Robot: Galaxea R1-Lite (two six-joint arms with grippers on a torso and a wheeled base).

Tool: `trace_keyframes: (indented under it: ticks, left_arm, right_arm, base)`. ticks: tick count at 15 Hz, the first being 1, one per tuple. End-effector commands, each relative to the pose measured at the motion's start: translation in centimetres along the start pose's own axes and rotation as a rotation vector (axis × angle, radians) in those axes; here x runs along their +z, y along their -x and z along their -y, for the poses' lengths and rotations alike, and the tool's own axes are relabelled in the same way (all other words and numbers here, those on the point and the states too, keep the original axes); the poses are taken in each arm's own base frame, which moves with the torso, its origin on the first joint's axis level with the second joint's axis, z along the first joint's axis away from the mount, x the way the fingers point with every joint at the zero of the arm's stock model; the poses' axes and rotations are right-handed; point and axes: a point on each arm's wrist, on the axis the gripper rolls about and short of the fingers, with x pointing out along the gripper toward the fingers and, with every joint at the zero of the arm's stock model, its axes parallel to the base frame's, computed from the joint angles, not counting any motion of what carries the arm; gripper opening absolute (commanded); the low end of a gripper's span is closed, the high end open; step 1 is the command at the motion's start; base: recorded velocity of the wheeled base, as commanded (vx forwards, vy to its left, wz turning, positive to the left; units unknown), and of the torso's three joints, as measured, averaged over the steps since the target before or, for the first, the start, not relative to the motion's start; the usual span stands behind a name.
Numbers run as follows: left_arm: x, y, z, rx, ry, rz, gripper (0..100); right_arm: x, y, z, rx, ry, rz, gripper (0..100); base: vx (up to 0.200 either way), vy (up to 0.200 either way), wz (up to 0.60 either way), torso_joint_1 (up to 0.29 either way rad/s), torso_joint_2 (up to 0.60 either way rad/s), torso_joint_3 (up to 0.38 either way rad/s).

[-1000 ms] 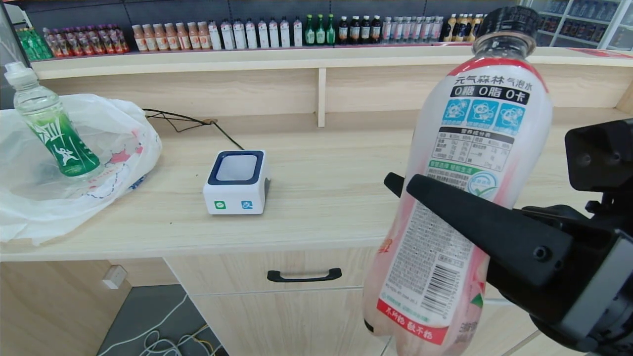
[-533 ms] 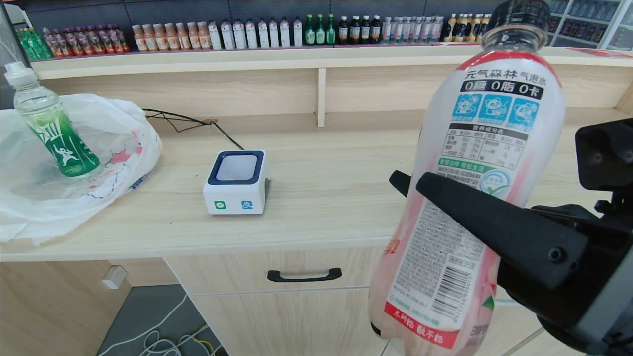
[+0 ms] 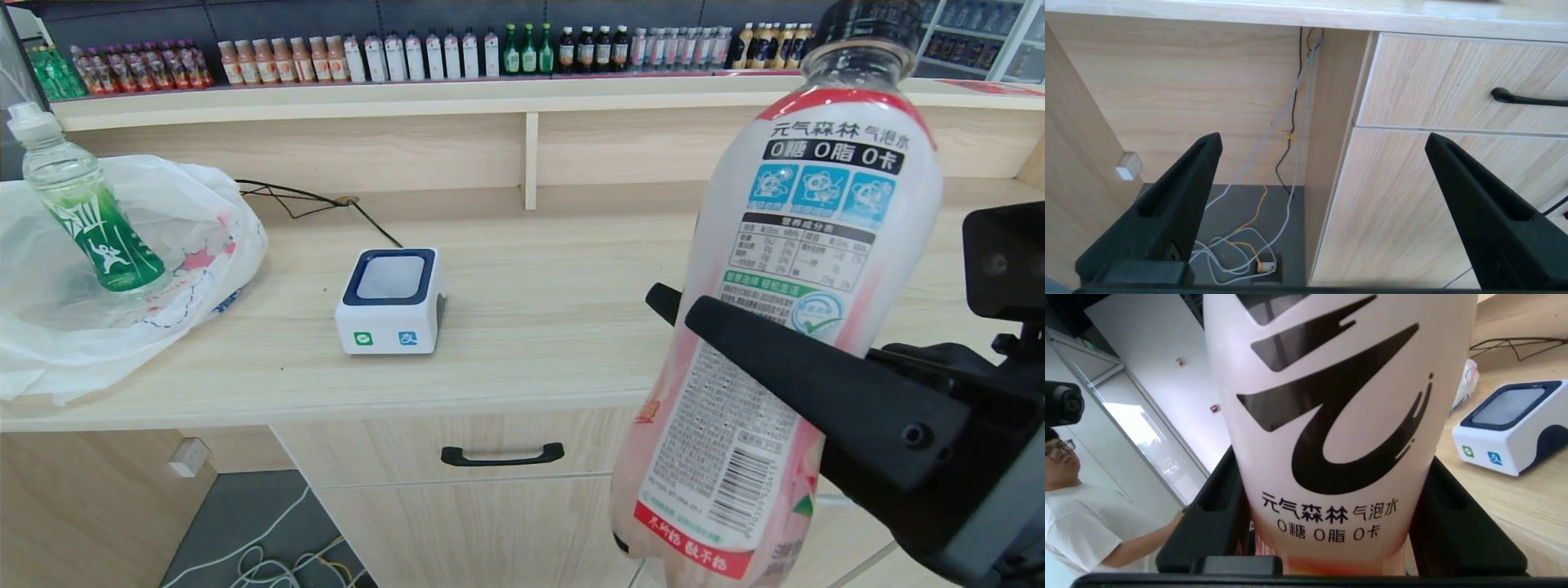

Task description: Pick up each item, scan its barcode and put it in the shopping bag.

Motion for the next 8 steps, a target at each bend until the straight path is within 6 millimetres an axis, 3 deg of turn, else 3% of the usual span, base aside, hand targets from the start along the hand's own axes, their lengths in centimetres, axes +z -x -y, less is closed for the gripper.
trace_keyframes:
  ticks: [1, 8]
  left_arm:
    - [0.0, 0.0, 0.0, 0.000, 0.000, 0.000, 100]
    - [0.0, 0.0, 0.0, -0.001, 0.000, 0.000, 100]
  right_arm:
    - [-0.4, 0.4, 0.2, -0.013, 0.016, -0.020, 0]
    - [-1.9, 0.6, 1.1, -0.046, 0.148, -0.078, 0]
  base:
    - [0.000, 0.000, 0.00, 0.000, 0.00, 0.000]
    - [0.000, 0.000, 0.00, 0.000, 0.00, 0.000]
